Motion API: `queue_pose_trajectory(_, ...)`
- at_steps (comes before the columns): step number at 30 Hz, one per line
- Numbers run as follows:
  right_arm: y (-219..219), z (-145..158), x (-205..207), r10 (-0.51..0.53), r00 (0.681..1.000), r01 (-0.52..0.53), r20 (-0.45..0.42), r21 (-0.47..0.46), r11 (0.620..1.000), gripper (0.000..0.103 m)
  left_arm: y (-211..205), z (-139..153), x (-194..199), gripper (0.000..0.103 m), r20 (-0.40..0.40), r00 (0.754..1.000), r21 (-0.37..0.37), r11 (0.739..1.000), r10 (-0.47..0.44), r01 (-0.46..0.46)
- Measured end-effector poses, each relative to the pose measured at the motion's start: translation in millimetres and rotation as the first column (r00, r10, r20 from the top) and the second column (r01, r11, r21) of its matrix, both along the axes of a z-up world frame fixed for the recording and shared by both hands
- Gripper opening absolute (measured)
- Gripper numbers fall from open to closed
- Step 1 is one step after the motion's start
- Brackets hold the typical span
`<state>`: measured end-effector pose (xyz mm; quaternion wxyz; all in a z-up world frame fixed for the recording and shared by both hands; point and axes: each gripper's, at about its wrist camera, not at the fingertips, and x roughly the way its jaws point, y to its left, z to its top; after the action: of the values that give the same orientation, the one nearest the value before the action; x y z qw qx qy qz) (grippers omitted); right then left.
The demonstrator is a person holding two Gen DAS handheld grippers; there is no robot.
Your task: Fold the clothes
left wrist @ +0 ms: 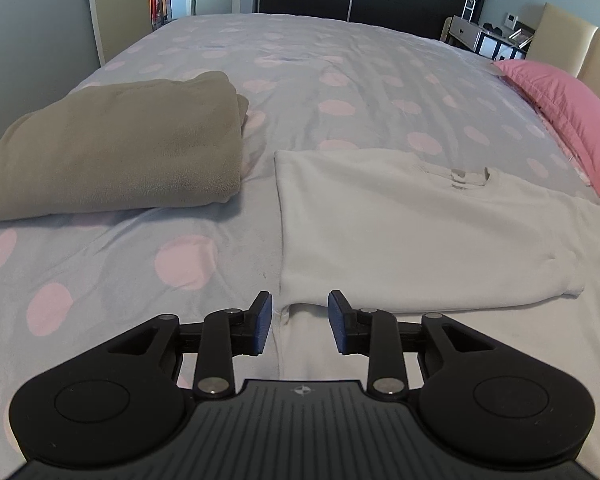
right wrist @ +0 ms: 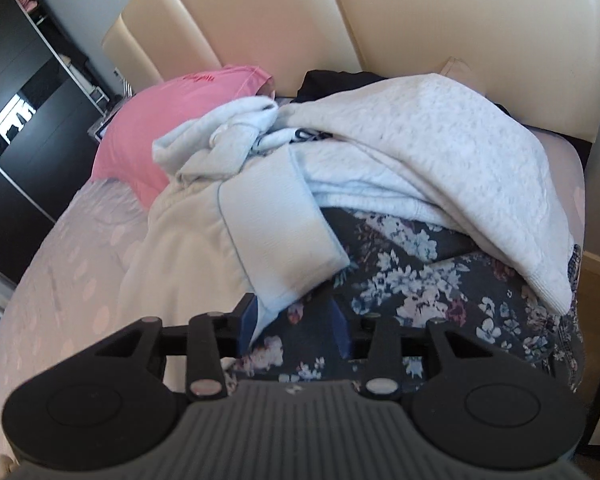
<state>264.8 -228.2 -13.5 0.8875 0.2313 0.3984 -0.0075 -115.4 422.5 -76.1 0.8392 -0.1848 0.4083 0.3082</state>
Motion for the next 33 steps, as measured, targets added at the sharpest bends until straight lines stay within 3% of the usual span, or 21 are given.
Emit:
queue_pose_trajectory(8,10,-8,18,-0.036,0.999,0.034,-0.027,-0.082,0.996,0.042,3,-8,8,0.029,-0.04,0.999,-0.013,1.0,-0.024,0.023)
queue_pose_trajectory(10,13,-5,23,-0.039,0.999,0.036,-0.024,-0.102,0.994,0.035,1,-9,10,0.029,-0.052,0.998,-0.006,0.999,-0.039,0.039)
queue_pose_trajectory(12,20,2,25,-0.027,1.0,0.026,-0.011,-0.143,0.989,0.013,-1,-10,12,0.029,-0.064,0.996,0.0,0.999,-0.054,0.054)
queue_pose_trajectory(15,35,18,23,0.008,1.0,-0.005,0.017,-0.225,0.974,0.011,-2,-11,14,0.029,-0.077,0.995,0.002,0.998,-0.06,0.06)
queue_pose_trajectory(19,70,50,5,0.136,0.986,-0.101,0.1,-0.297,0.95,0.01,-4,-13,16,0.029,-0.083,0.994,-0.004,0.998,-0.066,0.066)
queue_pose_trajectory(23,122,88,-20,0.313,0.932,-0.256,0.181,-0.279,0.926,0.01,-6,-13,17,0.029,-0.088,0.993,-0.003,0.997,-0.083,0.083)
queue_pose_trajectory(26,171,106,-42,0.442,0.87,-0.388,0.219,-0.248,0.888,0.01,-5,-14,16,0.029,-0.089,0.993,-0.006,0.996,-0.084,0.083)
queue_pose_trajectory(29,223,115,-67,0.556,0.792,-0.511,0.253,-0.222,0.83,0.01,-2,-12,13,0.029,-0.076,0.995,-0.004,0.998,-0.063,0.062)
queue_pose_trajectory(33,290,106,-101,0.689,0.683,-0.663,0.244,-0.189,0.724,0.01,1,-9,9,0.029,-0.055,0.997,-0.01,0.998,-0.056,0.055)
